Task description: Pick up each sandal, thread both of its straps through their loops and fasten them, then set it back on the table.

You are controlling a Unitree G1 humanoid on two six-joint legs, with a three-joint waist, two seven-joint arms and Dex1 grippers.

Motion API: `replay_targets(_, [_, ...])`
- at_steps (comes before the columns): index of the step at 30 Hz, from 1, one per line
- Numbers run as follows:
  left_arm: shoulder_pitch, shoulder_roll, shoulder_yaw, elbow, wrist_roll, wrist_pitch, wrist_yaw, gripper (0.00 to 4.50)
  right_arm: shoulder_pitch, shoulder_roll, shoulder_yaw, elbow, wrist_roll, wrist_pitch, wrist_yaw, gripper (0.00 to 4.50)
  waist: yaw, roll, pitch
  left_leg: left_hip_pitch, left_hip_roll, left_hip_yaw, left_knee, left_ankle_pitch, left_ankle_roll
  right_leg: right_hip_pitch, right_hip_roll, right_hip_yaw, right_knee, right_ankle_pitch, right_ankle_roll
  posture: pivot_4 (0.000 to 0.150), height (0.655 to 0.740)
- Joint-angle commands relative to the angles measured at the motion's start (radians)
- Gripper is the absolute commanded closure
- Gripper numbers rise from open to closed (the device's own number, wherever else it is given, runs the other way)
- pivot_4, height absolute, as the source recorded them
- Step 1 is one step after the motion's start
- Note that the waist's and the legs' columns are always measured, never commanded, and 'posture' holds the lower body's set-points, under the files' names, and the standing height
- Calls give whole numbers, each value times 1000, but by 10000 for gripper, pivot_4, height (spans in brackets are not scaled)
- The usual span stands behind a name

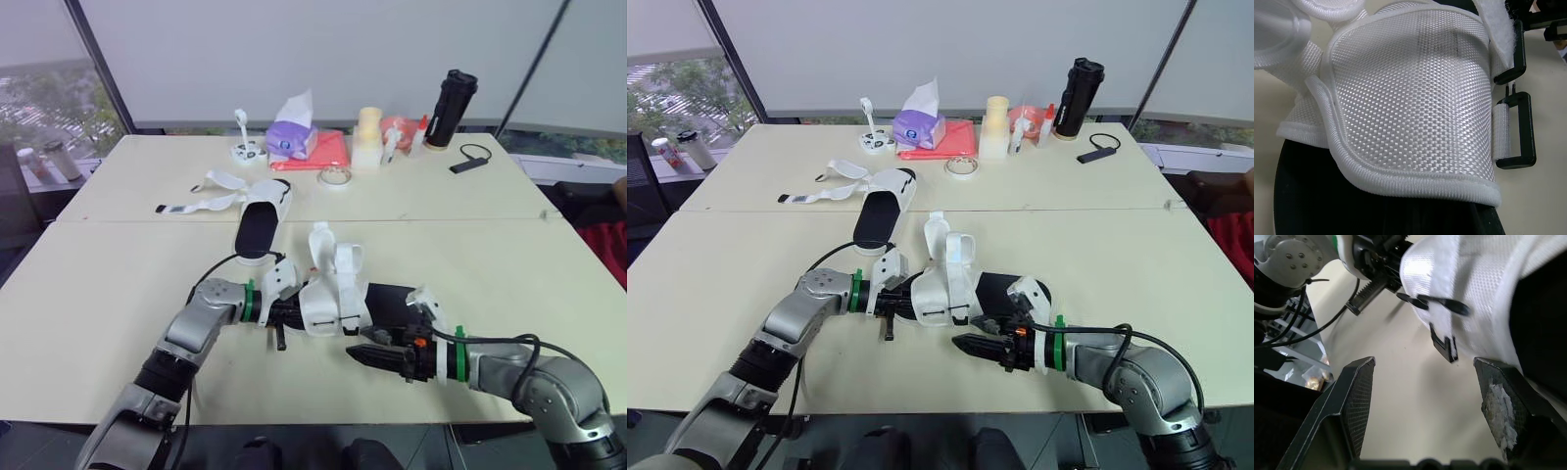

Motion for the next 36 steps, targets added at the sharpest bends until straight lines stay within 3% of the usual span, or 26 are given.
replay_targets(1, [28, -1, -37, 7, 14, 22, -5, 45000, -26, 22, -34, -21, 61, 15, -8, 11108, -1, 0, 0, 0, 0, 0, 0, 0, 0, 0, 0, 0, 0, 0, 0, 1500, 7400])
replay_targets(2, [28, -2, -37, 7, 14, 22, -5, 45000, -29, 25, -34, -23, 66, 19, -12, 11108, 0, 0, 0, 0, 0, 0, 0, 0, 0, 0, 0, 0, 0, 0, 0, 1500, 7400])
replay_targets(4, [28, -2, -38, 8, 15, 21, -5, 45000, -33, 33, -25, -20, 65, 23, -23, 16464, 0, 0, 0, 0, 0, 0, 0, 0, 0, 0, 0, 0, 0, 0, 0, 1500, 7400])
replay_targets(7, [29, -4, -39, 7, 15, 21, -4, 45000, -24, 39, -17, -21, 59, 18, -31, 28328, 0, 0, 0, 0, 0, 0, 0, 0, 0, 0, 0, 0, 0, 0, 0, 1500, 7400])
replay_targets(10, [27, -5, -40, 10, 16, 19, -4, 45000, -17, 47, -25, -25, 77, 23, -39, 42962, 0, 0, 0, 0, 0, 0, 0, 0, 0, 0, 0, 0, 0, 0, 0, 1500, 7400])
replay_targets(11, [27, -5, -40, 11, 16, 18, -4, 45000, -15, 46, -23, -26, 78, 25, -40, 44092, 0, 0, 0, 0, 0, 0, 0, 0, 0, 0, 0, 0, 0, 0, 0, 1500, 7400])
replay_targets(20, [30, -4, -42, 12, 19, 16, -5, 45000, 35, 19, -9, -49, 119, 77, -18, 44092, 0, 0, 0, 0, 0, 0, 0, 0, 0, 0, 0, 0, 0, 0, 0, 1500, 7400])
replay_targets(30, [23, -6, -46, 21, 21, 14, -12, 45000, 227, -119, 34, -223, 197, 146, 43, 44092, 2, 0, 0, 0, 0, -1, 0, 0, 0, 1, 0, 0, 0, 0, 0, 1500, 7400])
replay_targets(36, [19, -2, -51, 25, 22, 14, -21, 45000, 288, -137, 49, -254, 201, 118, 41, 44092, 0, 0, -1, 1, 0, 0, 0, 0, 0, 1, 0, 0, 0, 0, 1, 1500, 7400])
